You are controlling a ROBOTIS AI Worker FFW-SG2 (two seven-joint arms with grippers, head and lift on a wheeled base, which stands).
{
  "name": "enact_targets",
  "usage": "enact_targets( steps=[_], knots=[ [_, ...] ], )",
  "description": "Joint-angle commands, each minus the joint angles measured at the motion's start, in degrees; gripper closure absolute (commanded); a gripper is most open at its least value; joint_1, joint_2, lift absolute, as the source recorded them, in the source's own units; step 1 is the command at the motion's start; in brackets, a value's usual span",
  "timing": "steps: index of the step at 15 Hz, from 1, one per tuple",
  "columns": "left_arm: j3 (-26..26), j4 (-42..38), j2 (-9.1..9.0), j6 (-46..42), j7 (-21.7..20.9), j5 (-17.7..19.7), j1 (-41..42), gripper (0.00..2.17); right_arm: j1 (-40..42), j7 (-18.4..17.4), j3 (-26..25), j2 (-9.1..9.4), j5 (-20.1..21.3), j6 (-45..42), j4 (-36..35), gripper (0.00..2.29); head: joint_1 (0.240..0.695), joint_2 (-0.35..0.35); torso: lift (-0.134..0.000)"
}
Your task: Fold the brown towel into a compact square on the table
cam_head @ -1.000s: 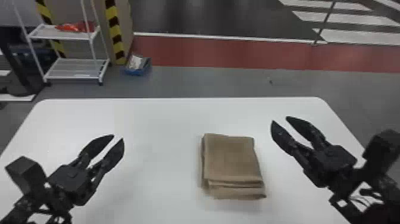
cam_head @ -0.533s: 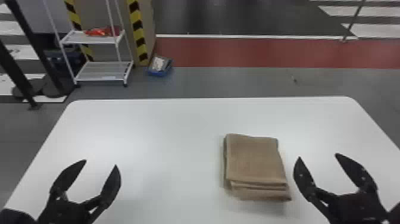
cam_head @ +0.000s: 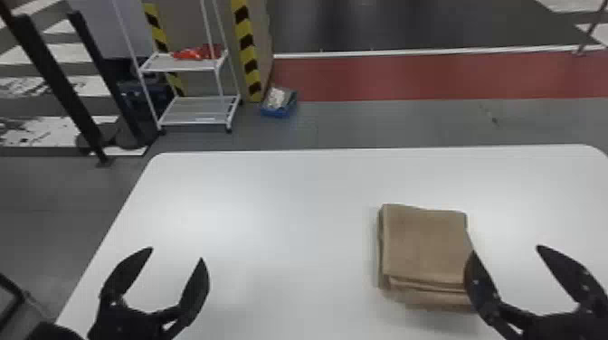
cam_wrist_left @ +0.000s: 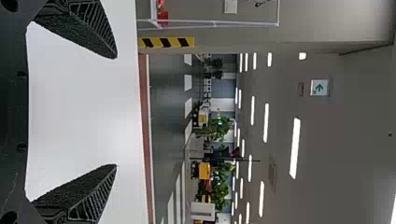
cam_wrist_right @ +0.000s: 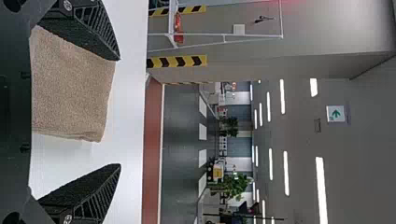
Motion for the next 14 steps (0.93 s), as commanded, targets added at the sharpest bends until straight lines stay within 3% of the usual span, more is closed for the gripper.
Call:
enact_targets(
  steps=[1, 14],
  knots=[
    [0.5, 0.0, -0.15, 0.4, -0.2, 0.1, 0.0, 0.05, -0.2, -0.1, 0.7, 0.05, 0.7, 0.0, 0.3, 0.07, 0.695, 0.136, -0.124],
    [1.2, -1.3, -0.15, 1.1, -0.4, 0.5, 0.7, 0.05, -0.5, -0.1, 1.3, 0.05, 1.0, -0.2, 1.1, 0.07, 0.695, 0.166, -0.124]
  ],
)
